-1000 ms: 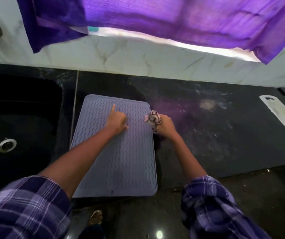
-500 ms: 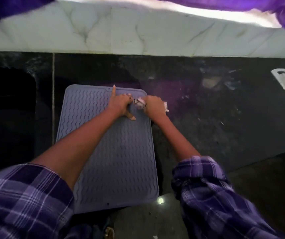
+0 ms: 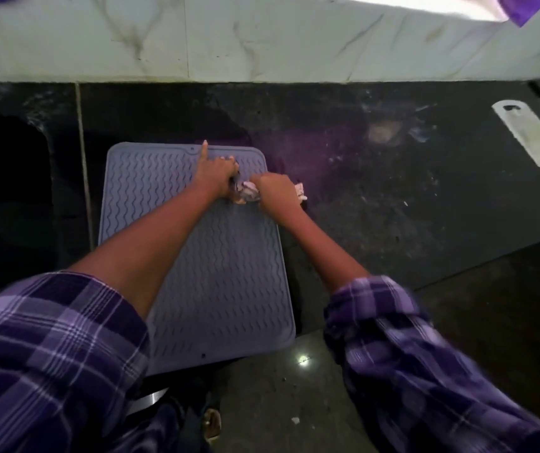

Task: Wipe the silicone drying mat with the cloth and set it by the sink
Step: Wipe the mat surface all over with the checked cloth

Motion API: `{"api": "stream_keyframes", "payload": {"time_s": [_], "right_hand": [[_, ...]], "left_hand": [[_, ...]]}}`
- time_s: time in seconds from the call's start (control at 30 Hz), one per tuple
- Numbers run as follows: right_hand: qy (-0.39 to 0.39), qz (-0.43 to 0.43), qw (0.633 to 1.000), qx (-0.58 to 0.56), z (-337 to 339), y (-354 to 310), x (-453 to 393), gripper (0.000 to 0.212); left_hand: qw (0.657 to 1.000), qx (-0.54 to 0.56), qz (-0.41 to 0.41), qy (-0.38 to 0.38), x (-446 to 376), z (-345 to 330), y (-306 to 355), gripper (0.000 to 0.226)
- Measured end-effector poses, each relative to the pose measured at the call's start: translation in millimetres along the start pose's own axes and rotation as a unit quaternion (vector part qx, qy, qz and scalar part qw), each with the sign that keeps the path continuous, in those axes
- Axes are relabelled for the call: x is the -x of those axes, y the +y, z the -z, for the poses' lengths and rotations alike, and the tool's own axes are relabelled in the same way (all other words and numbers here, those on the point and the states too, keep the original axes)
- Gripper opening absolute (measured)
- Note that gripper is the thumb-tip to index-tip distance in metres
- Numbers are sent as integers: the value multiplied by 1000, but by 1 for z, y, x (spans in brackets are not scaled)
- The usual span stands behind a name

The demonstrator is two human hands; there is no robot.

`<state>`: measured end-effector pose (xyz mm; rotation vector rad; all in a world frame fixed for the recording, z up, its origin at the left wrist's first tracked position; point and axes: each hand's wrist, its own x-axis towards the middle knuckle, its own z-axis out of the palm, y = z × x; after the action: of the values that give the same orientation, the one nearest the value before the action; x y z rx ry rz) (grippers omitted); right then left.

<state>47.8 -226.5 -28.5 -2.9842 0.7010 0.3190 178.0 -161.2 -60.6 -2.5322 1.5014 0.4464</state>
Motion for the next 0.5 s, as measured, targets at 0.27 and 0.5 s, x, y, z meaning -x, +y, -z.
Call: {"api": "stream_keyframes", "payload": {"time_s": [0.27,0.5], "right_hand": [[-217,18,975,-39,-3,-6,101,24],[-37,-7,999,-29,-3,-9,65,23]], "left_hand": [[999,-30,-19,3,5,-3,-3,88],[992,12,-51,112,52,-13,23,30]]}}
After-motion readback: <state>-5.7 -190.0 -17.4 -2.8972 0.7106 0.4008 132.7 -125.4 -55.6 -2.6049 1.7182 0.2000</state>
